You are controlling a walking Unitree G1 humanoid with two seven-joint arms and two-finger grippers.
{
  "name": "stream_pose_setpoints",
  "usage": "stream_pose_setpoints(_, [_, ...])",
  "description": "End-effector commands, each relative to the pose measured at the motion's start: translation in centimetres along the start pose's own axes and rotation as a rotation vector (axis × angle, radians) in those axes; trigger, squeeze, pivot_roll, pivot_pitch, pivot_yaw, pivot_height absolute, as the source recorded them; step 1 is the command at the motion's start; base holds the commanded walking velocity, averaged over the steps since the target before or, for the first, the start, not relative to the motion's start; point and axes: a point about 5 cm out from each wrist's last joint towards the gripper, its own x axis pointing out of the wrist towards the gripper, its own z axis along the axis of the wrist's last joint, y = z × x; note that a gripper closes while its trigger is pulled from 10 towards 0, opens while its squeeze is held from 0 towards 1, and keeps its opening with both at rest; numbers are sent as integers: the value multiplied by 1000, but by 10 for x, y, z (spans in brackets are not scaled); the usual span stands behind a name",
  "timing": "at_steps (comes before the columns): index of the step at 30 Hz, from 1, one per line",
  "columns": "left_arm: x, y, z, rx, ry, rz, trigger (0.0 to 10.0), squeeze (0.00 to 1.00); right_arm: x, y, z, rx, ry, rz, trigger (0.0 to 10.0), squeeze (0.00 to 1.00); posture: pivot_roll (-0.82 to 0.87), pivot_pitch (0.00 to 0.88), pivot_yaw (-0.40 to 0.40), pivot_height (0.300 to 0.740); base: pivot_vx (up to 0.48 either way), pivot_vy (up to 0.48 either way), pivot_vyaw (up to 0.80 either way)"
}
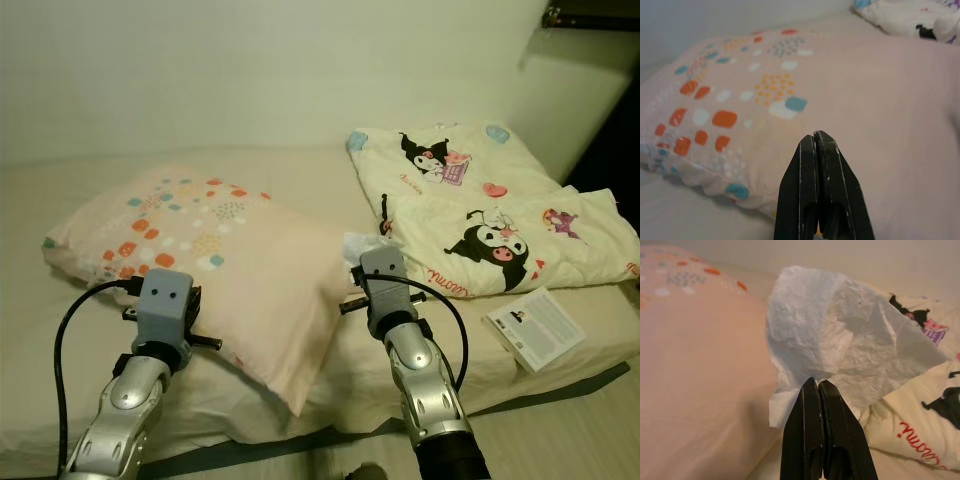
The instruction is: Clean up the room
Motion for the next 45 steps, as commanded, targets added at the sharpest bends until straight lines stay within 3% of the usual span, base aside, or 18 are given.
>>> stream_pose_setpoints(1, [-1, -3, -4, -6, 11, 0, 10000, 0, -1, 0, -2, 7, 4, 3, 10000, 0, -54, 84, -69, 686, 0, 0, 0])
stream_pose_setpoints(12, [-2, -4, -4, -9, 7, -2, 10000, 0, -2, 3, 0, 6, -1, 25, 10000, 0, -56, 79, -70, 736, 0, 0, 0])
stream_pose_setpoints(26, [-2, -5, -7, -18, 35, -16, 10000, 0, 0, 11, -9, 2, 39, 56, 10000, 0, -51, 73, -75, 740, 0, 0, 0])
stream_pose_setpoints(31, [-3, -13, -14, -9, 92, -47, 10000, 0, -3, 6, -21, 21, 86, -4, 10000, 0, -48, 76, -73, 740, 0, 0, 0])
stream_pose_setpoints(35, [-3, -15, -15, -56, 103, -30, 10000, 0, -8, -5, -32, 22, 133, -79, 10000, 0, -48, 75, -65, 740, 0, 0, 0])
stream_pose_setpoints(45, [-8, -11, -21, -38, 113, -31, 10000, 0, -10, -8, -32, 8, 132, -95, 10000, 0, -49, 76, -48, 740, 0, 0, 0])
